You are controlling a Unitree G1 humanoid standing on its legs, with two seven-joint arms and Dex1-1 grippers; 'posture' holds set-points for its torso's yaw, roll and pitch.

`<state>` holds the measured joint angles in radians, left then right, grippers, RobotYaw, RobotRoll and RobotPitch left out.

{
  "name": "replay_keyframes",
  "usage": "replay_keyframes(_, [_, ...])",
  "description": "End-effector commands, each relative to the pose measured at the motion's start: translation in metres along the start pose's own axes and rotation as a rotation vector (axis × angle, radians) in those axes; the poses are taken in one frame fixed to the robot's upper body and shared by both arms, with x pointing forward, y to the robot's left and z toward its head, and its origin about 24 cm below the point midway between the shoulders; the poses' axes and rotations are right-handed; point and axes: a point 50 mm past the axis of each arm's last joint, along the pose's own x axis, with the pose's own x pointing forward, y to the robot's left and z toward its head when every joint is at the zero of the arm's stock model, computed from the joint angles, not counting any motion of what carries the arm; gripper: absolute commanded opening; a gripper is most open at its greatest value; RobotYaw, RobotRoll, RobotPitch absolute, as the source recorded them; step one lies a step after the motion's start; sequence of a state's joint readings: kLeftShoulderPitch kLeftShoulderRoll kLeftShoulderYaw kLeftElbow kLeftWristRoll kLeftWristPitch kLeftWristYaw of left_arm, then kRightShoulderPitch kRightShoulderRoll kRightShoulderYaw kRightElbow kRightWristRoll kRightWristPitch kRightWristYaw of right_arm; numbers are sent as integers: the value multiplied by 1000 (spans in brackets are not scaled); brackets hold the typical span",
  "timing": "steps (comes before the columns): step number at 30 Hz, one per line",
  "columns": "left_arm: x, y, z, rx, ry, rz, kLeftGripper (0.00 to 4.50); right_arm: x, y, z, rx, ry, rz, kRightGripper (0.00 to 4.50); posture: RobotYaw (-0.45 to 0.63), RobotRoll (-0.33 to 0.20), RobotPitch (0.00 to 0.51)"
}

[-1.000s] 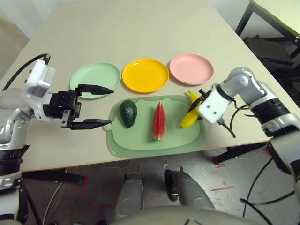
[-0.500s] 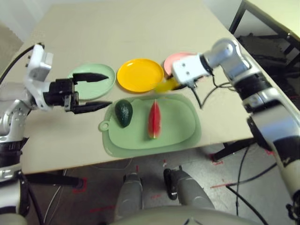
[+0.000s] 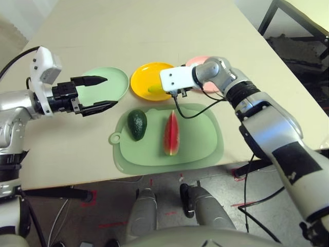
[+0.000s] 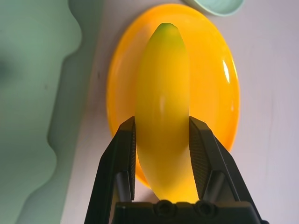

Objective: Place the fruits into color-matched plates.

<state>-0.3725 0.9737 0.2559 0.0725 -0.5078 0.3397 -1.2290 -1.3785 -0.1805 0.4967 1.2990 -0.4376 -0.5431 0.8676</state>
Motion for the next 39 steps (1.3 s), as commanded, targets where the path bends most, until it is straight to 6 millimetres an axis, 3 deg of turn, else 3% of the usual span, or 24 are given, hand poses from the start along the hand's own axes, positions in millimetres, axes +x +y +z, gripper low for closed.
replay_keyframes(1, [-2, -2, 2, 18, 17, -1, 4500, -3, -6, 4, -51, 5, -8, 2356, 118, 0, 138])
replay_keyframes(2, [-2, -2, 1, 21, 17, -1, 4500, -4, -7, 5, -55, 1, -9, 2504, 118, 0, 138])
replay_keyframes(7, [3, -2, 0, 37, 17, -17, 4500, -10, -12, 7, -78, -19, -7, 4312, 106, 0, 135])
replay_keyframes(8, [5, -1, 0, 42, 17, -21, 4500, -11, -12, 7, -86, -24, -4, 4440, 88, 0, 131])
replay_keyframes(13, [11, 0, 3, 63, 5, -63, 4500, -20, -14, 12, -161, -72, 36, 4440, 75, 0, 130])
replay_keyframes(24, [1, -19, 21, 132, -139, -395, 4500, -68, 4, 22, -769, -140, 307, 4440, 37, 0, 140])
replay_keyframes(30, [-3, -20, 18, 133, -128, -404, 4500, -82, 11, 31, -837, -157, 388, 4440, 21, 0, 147])
replay_keyframes(39, [0, -14, 13, 159, -97, -406, 4500, -66, 30, 51, -759, -235, 468, 4440, 22, 0, 151])
